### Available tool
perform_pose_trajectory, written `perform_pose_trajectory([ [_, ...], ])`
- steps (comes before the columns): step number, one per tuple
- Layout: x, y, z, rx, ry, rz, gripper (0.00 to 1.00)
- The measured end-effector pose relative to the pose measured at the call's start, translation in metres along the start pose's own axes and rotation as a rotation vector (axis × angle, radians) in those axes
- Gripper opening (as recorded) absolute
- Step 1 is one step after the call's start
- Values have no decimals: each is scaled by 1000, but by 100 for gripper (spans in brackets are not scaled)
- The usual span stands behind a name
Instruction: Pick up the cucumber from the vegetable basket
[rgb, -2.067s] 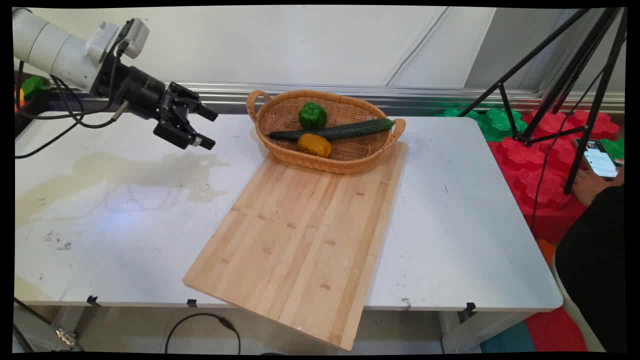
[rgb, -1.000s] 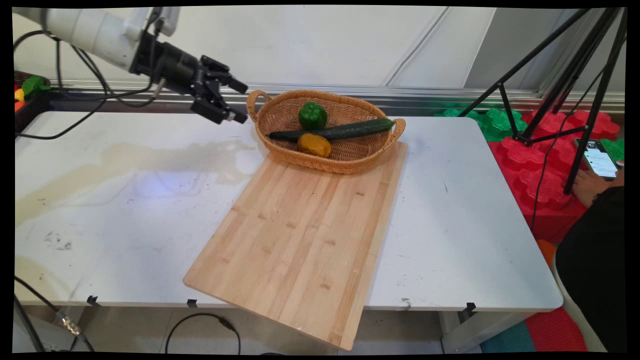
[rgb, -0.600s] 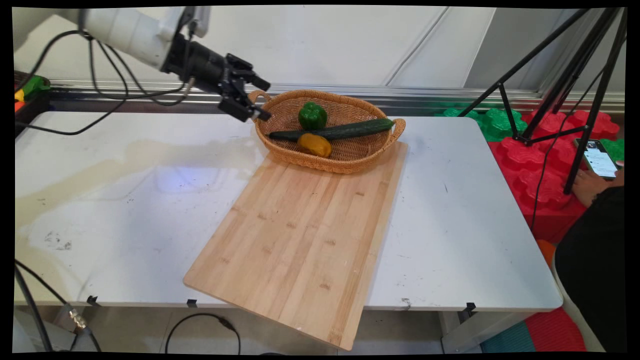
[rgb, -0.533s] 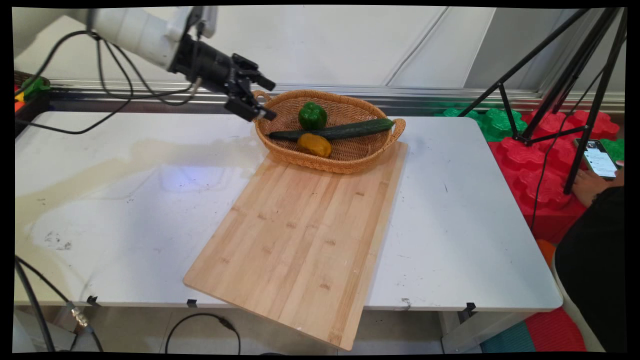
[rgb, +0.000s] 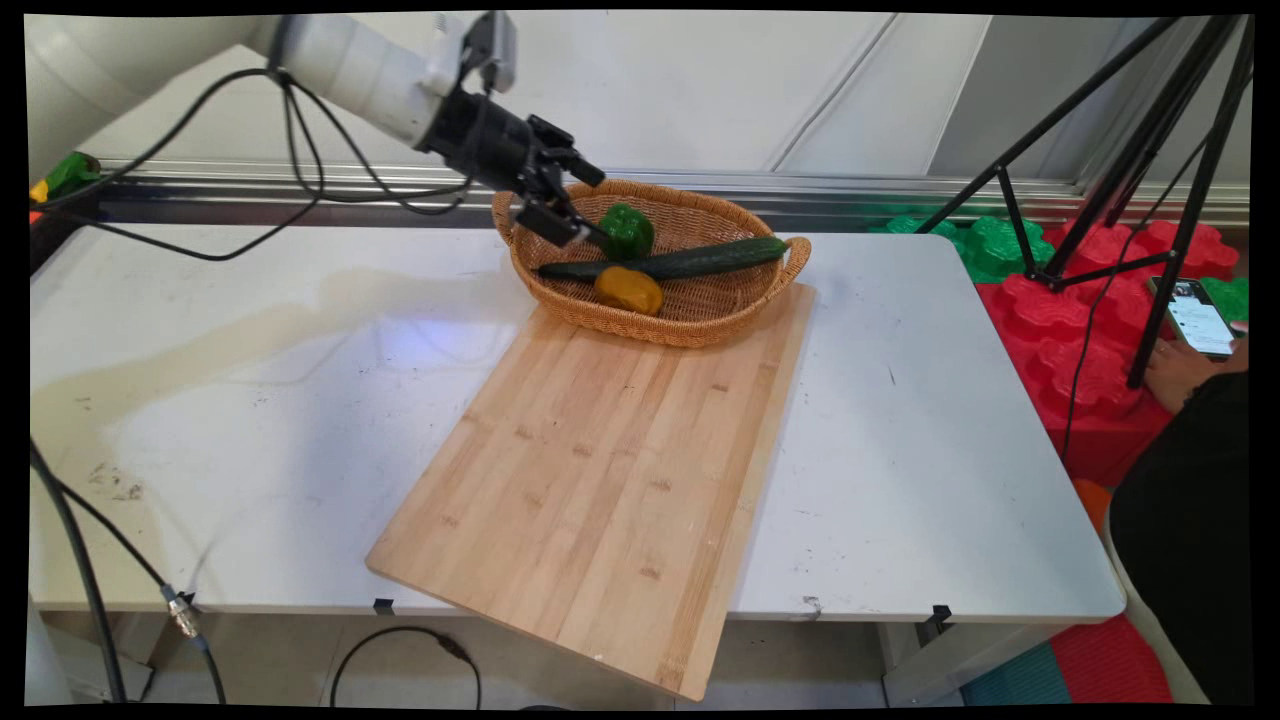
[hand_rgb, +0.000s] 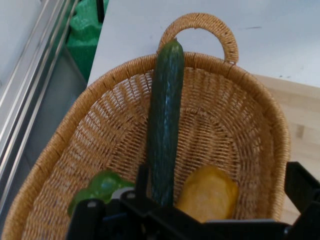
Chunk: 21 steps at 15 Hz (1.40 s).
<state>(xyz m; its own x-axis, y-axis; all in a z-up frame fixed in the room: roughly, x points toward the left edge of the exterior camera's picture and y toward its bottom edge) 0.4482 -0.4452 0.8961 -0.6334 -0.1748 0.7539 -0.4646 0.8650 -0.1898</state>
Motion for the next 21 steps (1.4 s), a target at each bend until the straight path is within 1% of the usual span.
perform_pose_trajectory([
  [11,18,-17,86,-3,-65,50,100],
  [17,24,-24,135,3,-109,60,100],
  [21,25,-28,156,14,-132,69,100],
])
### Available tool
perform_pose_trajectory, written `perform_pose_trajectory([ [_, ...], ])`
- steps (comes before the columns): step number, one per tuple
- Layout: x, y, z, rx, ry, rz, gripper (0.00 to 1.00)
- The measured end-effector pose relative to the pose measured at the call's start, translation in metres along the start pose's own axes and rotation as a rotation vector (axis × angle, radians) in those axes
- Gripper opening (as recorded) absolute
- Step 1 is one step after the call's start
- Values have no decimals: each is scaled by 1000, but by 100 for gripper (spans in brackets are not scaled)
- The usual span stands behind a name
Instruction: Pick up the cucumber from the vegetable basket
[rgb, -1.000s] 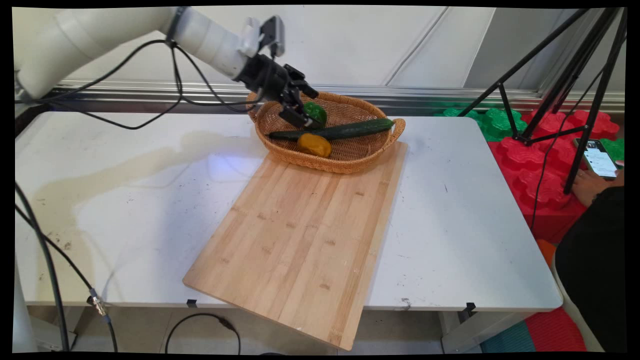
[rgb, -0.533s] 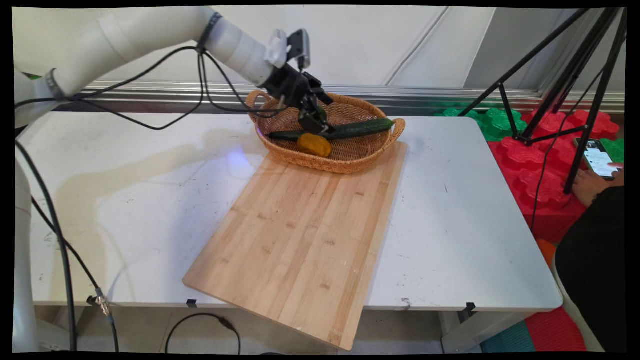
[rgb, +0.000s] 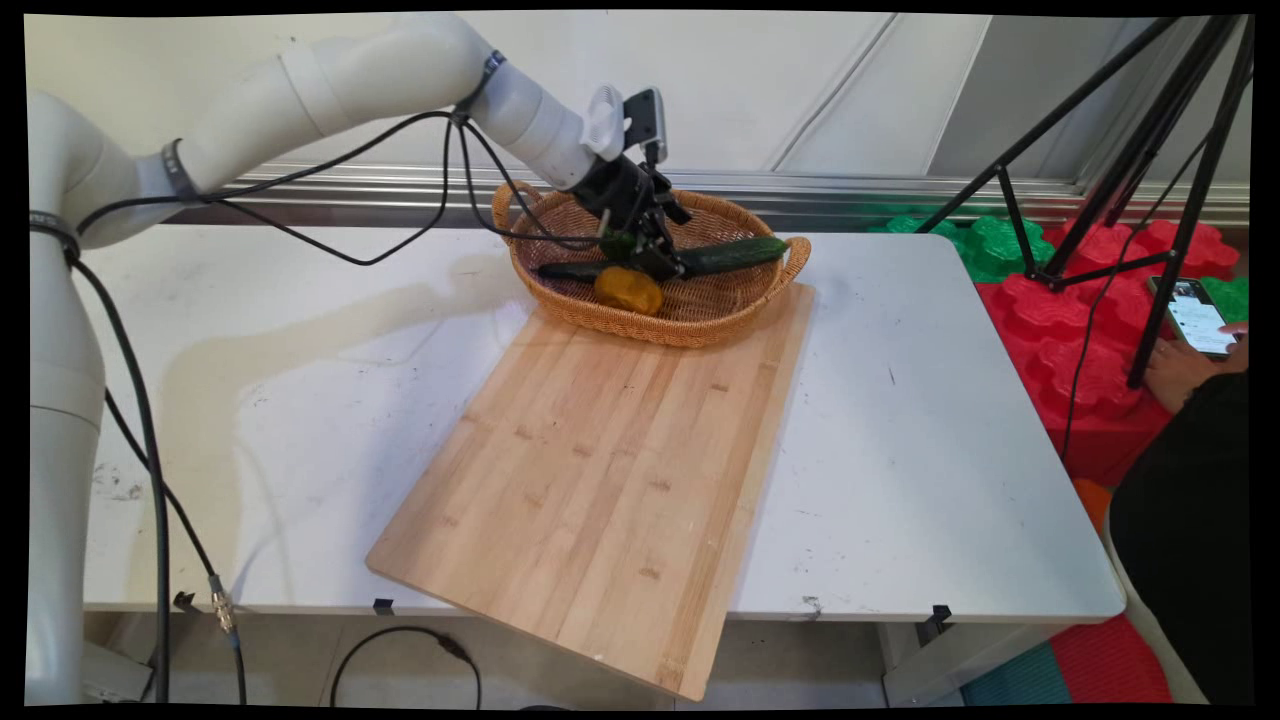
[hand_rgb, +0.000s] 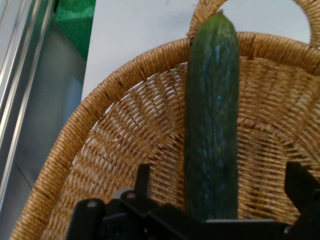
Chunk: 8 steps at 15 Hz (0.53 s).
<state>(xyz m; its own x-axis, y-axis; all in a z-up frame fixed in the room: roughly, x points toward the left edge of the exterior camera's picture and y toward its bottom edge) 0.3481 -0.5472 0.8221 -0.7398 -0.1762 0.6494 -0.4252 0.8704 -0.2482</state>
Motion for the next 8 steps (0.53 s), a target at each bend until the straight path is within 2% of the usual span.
perform_pose_trajectory([
  [8,3,-5,30,13,-38,47,100],
])
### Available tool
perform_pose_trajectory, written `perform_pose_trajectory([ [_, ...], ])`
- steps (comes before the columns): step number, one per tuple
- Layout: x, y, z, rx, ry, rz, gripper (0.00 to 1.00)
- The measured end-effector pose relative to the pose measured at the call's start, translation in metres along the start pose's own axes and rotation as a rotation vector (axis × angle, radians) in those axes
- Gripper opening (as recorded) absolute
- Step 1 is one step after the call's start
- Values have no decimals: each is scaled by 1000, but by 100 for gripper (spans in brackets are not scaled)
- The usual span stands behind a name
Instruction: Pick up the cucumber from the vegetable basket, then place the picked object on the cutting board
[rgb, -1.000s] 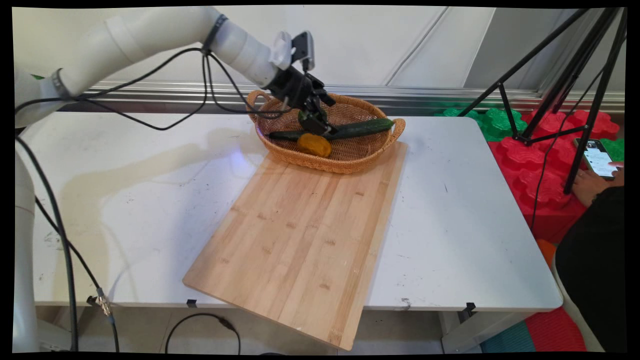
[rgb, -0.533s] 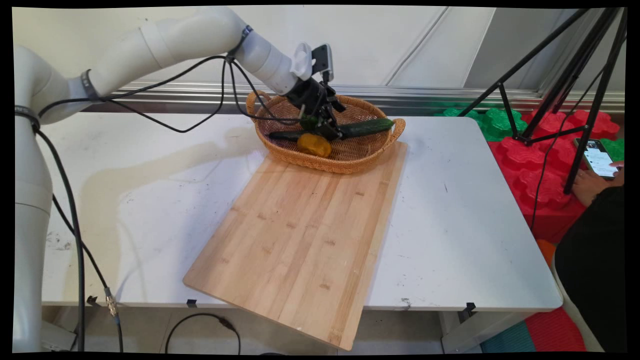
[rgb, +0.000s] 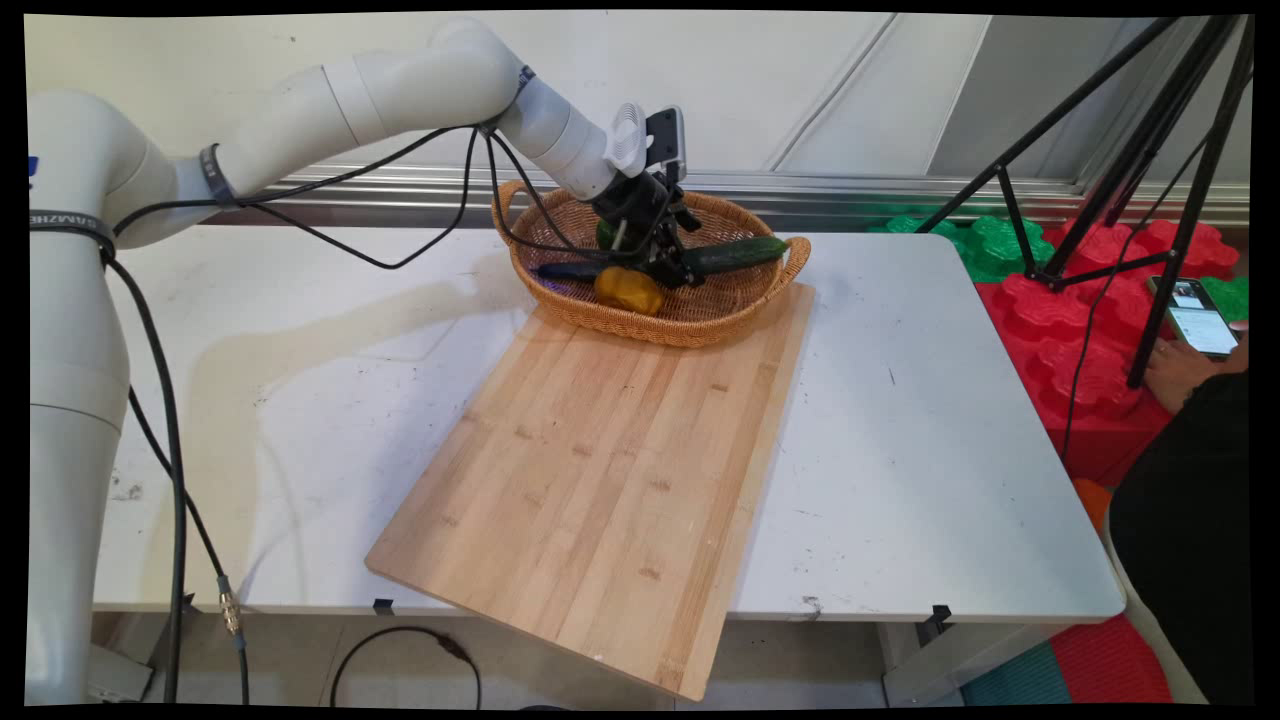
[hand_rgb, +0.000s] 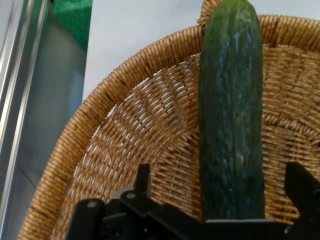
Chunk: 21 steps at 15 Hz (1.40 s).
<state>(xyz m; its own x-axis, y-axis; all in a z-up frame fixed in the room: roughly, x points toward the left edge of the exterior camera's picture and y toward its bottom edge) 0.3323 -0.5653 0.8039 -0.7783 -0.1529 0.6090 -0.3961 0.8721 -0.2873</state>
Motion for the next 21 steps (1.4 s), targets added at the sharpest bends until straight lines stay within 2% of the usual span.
perform_pose_trajectory([
  [3,1,0,7,2,-6,16,100],
  [4,2,-1,8,2,-6,18,0],
  [14,6,-1,7,-2,5,62,0],
  [21,5,1,-35,10,64,69,0],
])
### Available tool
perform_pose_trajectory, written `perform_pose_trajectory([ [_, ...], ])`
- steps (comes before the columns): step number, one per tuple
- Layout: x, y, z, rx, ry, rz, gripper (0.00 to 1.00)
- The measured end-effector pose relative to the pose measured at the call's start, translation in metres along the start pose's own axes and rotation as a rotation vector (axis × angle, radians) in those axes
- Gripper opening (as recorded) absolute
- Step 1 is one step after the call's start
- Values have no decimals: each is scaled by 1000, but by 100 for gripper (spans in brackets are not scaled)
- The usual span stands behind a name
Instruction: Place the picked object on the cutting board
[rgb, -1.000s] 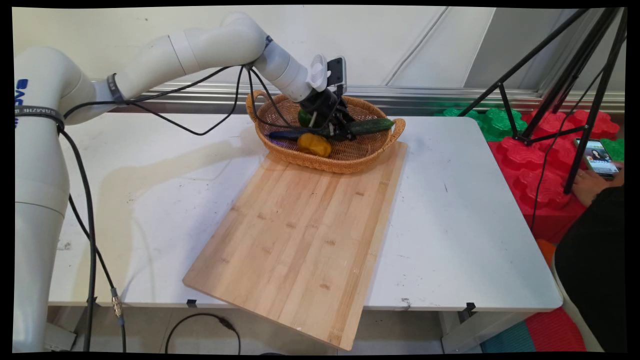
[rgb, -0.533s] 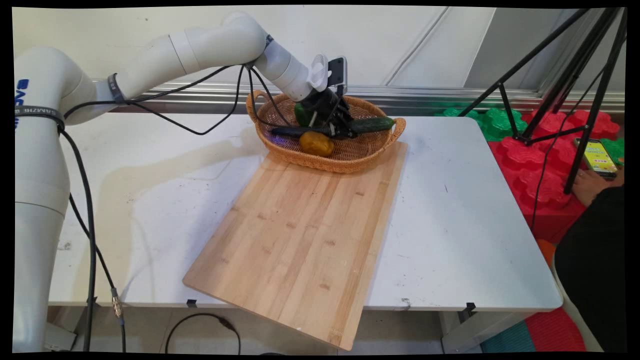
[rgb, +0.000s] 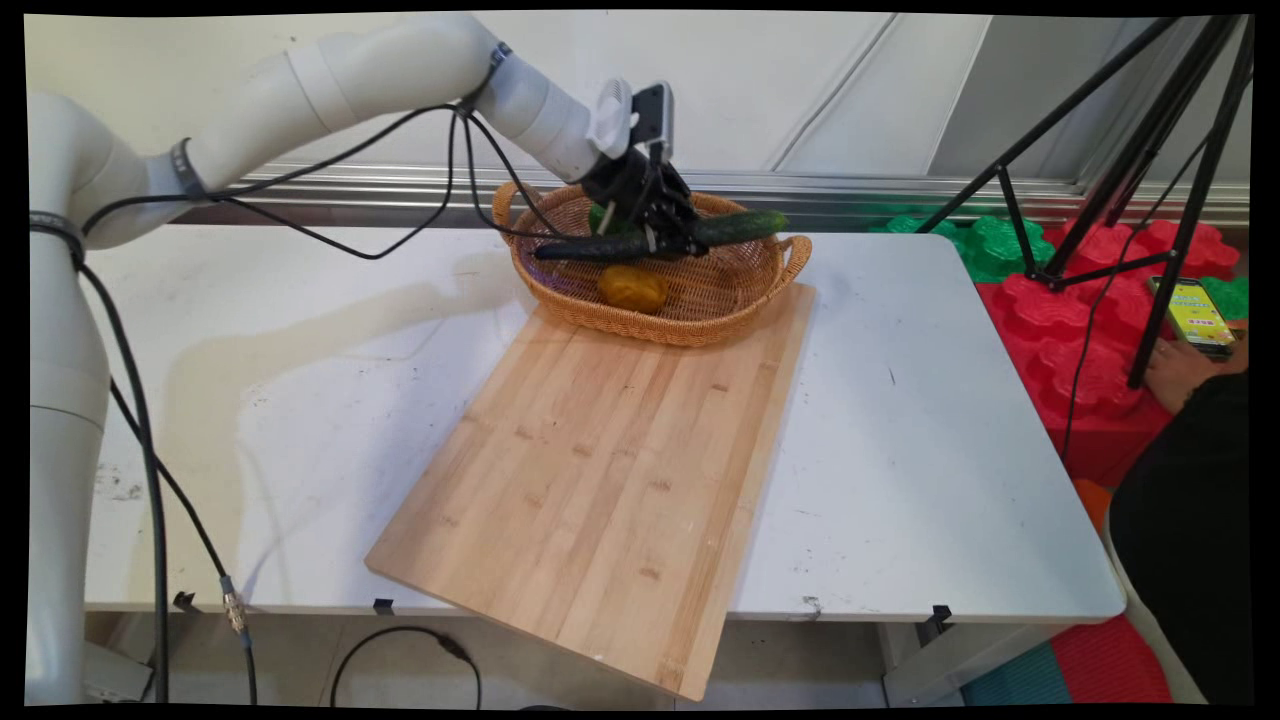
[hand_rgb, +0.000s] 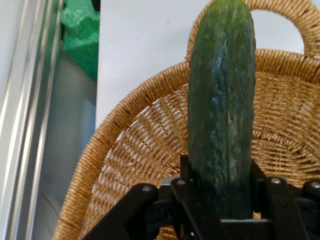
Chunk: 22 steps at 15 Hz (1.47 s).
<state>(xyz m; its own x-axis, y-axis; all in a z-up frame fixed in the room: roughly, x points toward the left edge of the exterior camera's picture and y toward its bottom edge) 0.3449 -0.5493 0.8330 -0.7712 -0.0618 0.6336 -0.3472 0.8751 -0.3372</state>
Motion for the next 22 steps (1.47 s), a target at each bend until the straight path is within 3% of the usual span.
perform_pose_trajectory([
  [7,4,-2,-62,30,93,-32,0],
  [14,5,5,-118,32,172,-75,0],
  [19,4,18,-167,4,226,-117,0],
  [22,4,32,-196,-35,249,-146,0],
])
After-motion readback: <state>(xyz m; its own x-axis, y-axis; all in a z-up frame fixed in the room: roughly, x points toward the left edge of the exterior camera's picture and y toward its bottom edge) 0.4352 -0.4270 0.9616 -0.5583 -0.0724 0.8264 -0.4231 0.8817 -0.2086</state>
